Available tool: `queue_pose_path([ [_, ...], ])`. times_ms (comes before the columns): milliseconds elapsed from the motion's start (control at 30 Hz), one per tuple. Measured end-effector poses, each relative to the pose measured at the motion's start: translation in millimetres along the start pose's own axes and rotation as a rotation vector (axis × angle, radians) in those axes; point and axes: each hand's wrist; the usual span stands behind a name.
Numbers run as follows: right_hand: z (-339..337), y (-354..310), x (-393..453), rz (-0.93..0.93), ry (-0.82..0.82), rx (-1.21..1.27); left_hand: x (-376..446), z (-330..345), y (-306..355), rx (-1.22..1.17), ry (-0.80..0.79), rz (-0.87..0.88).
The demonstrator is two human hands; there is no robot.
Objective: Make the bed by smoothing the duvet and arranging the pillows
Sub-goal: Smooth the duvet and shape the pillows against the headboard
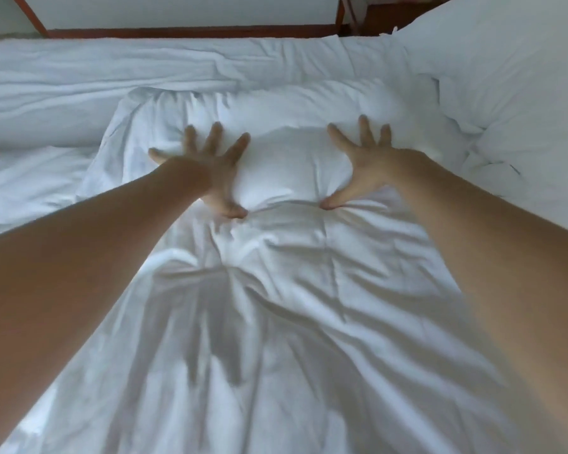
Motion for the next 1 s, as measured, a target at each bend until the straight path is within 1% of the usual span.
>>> queue_pose_path([
  [33, 0.6, -0.4, 9.3, 0.003, -0.04, -0.022, 13.0, 11.3, -0.5, 0.03, -0.071, -0.021],
  [67, 0.5, -1.9, 16.9, 0.002, -0.071, -0.059, 24.2, 20.8, -0.6, 0.036, -0.11, -0.026],
  [133, 1.8, -4.9, 28.9, 0.0, -0.114, -0.138, 42.2, 34.3, 1.9, 0.04, -0.156, 0.003],
  [200, 6.0, -3.3, 41.9, 0.005, -0.159, -0.16, 57.1, 43.0, 4.1, 0.045, -0.208, 0.017],
  [333, 16.3, 2.6, 62.3, 0.016, -0.226, -0.14, 74.0, 50.5, 9.4, 0.074, -0.242, 0.032],
  [467, 20.4, -1.0, 74.6, 0.044, -0.261, -0.099, 76.1, 53.6, 20.9, 0.105, -0.242, -0.022],
  [533, 27.0, -2.5, 73.3, 0.053, -0.228, -0.053, 71.2, 57.2, 28.5, 0.111, -0.203, -0.054],
  [567, 32.0, -3.3, 69.8, 0.048, -0.185, -0.03, 68.3, 59.1, 31.9, 0.104, -0.177, -0.06],
  [700, 63.2, -3.9, 43.2, 0.035, 0.051, -0.02, 45.2, 81.8, 29.1, 0.028, -0.02, -0.04],
  [767, 81.9, -3.8, 25.4, 0.032, 0.12, -0.016, 20.1, 100.3, 22.6, -0.031, 0.054, -0.042],
  [833, 96.4, -7.5, 2.7, 0.033, 0.143, 0.004, -8.6, 116.0, 17.2, -0.103, 0.053, -0.079],
  [933, 109.4, -16.8, -37.2, 0.045, 0.096, 0.029, -52.6, 129.3, 11.7, -0.22, 0.01, -0.126],
  [1000, 118.7, -22.9, -67.5, 0.06, 0.087, 0.031, -85.0, 140.4, 5.7, -0.263, 0.047, -0.127],
])
Point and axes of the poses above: each hand's wrist, its own x-axis towards the middle knuckle, its own z-axis out of the palm, y = z × x, and after that the axes turned 14 degrees about -z, right-handed
